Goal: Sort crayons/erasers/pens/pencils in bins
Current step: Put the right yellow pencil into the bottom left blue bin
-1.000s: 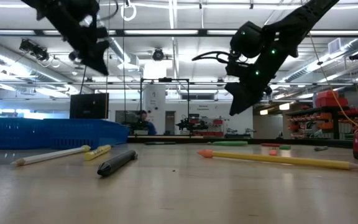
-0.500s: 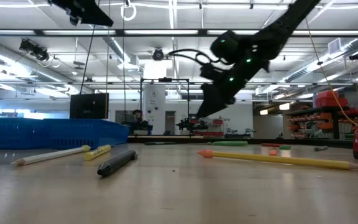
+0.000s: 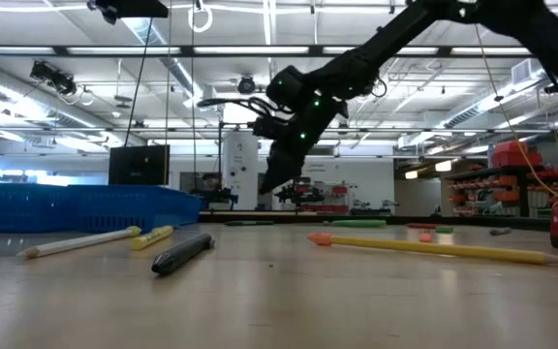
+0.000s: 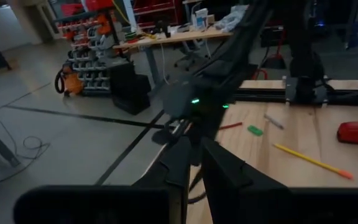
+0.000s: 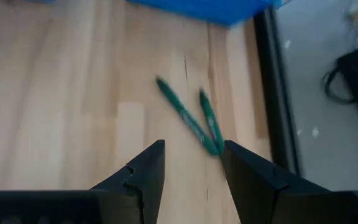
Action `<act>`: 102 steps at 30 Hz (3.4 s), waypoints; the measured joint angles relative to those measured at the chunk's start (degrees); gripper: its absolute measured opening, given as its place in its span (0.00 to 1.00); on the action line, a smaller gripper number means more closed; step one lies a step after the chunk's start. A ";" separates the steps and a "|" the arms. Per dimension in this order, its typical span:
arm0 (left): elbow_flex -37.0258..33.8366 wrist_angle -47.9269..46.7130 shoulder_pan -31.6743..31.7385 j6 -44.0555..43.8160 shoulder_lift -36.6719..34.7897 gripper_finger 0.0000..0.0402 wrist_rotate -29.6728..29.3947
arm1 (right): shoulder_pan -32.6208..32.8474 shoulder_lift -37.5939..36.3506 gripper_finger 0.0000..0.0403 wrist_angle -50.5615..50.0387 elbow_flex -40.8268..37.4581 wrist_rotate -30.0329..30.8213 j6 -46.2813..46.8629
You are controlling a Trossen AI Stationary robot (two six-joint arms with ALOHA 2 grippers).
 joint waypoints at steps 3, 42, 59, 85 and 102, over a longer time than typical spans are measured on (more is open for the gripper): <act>0.00 -0.20 -0.87 0.03 -0.43 0.11 0.00 | -1.77 2.48 0.41 -3.20 2.04 -1.52 0.55; 0.00 -0.46 -1.03 14.12 -0.83 0.11 -0.02 | 32.93 -7.92 0.35 -51.61 -0.60 7.51 18.15; 0.00 0.00 -1.03 13.86 -0.72 0.11 -0.02 | 40.05 -7.86 0.32 -42.96 -12.91 7.63 14.97; 0.00 -0.09 -1.05 13.45 -0.72 0.10 -0.01 | 39.86 -8.35 0.23 -34.30 -18.49 8.44 12.87; 0.00 2.88 -1.05 15.46 -0.70 0.08 0.00 | 39.48 -11.35 0.05 -28.87 -18.28 12.60 13.49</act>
